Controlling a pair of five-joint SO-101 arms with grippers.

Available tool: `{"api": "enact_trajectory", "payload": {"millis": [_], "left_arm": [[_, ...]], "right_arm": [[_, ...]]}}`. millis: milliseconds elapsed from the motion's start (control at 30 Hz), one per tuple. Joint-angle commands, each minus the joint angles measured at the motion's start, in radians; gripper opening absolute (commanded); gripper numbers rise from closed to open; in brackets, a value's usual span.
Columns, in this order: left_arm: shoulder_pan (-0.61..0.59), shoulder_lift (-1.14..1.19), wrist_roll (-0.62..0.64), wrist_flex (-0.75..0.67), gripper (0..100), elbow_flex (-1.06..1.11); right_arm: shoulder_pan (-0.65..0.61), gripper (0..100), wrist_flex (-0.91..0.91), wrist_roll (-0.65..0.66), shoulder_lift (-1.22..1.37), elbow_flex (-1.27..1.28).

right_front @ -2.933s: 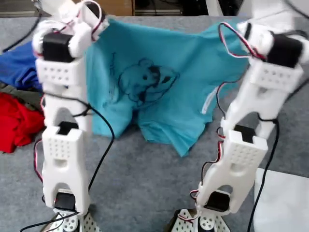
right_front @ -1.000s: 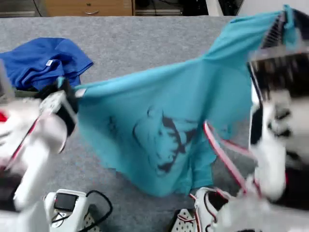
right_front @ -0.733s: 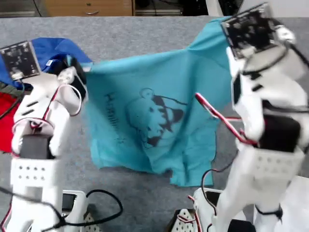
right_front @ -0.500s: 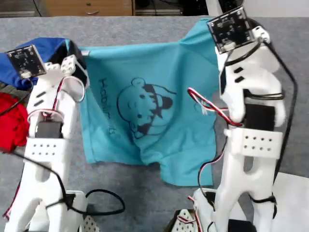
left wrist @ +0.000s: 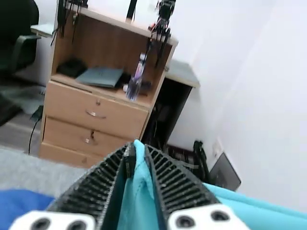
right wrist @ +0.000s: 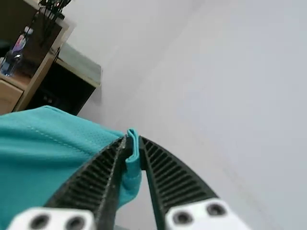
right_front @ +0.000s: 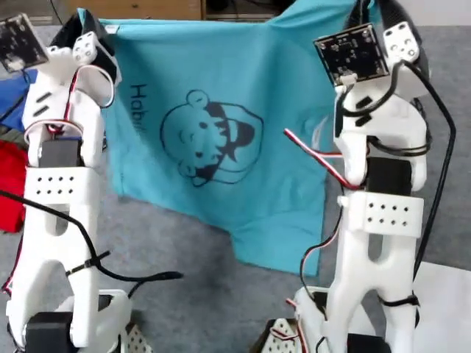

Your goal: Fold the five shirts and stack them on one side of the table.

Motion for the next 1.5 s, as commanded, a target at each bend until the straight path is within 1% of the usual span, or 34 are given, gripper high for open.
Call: {"api": "enact_trajectory", "payload": {"millis": [0,100,433,500,633,700,767,867,967,1100,1233,1300,1333,1400,1467], "left_arm": [[0.002,-0.038,-0.008,0.066,2,-0.064],[0.002,-0.031,-0.008,0.078,2,-0.063],[0.006,-0.027,-0.009,0.064,2,0.040],[0.006,0.005,-0.009,0.002,2,0.060],[-0.008,0.173,-0.009,-0.192,2,0.063],[-0.009,0.274,-0.009,-0.227,2,0.014],[-0.011,0.374,-0.008,-0.229,2,-0.063],[-0.012,0.526,-0.008,-0.229,2,-0.183],[-0.014,0.645,-0.008,-0.224,2,-0.311],[-0.014,0.723,-0.008,-0.095,2,-0.459],[-0.015,0.727,-0.008,0.018,2,-0.500],[-0.015,0.725,-0.009,0.080,2,-0.503],[-0.017,0.725,-0.015,0.120,2,-0.509],[-0.021,0.723,-0.071,0.203,2,-0.509],[-0.023,0.696,-0.138,0.298,2,-0.503]], "right_arm": [[-0.001,0.4,-0.031,0.009,-0.019,-0.076],[-0.005,0.4,-0.031,0.009,-0.015,-0.068],[-0.001,0.4,-0.035,0.009,-0.012,0.054],[-0.001,0.4,-0.037,0.009,-0.007,0.087],[0.005,0.4,-0.040,0.009,0.081,0.084],[0.019,0.4,-0.046,0.009,0.159,0.047],[0.033,0.4,-0.040,0.000,0.243,-0.016],[0.044,0.4,-0.037,-0.078,0.371,-0.116],[0.042,0.4,0.018,-0.101,0.478,-0.214],[0.041,0.4,0.143,-0.103,0.559,-0.320],[0.044,0.4,0.255,-0.095,0.565,-0.344],[0.045,0.4,0.365,-0.086,0.532,-0.343],[0.045,0.4,0.437,-0.057,0.509,-0.338],[0.042,0.4,0.586,0.014,0.466,-0.337],[0.041,0.4,0.707,0.041,0.426,-0.337]]}}
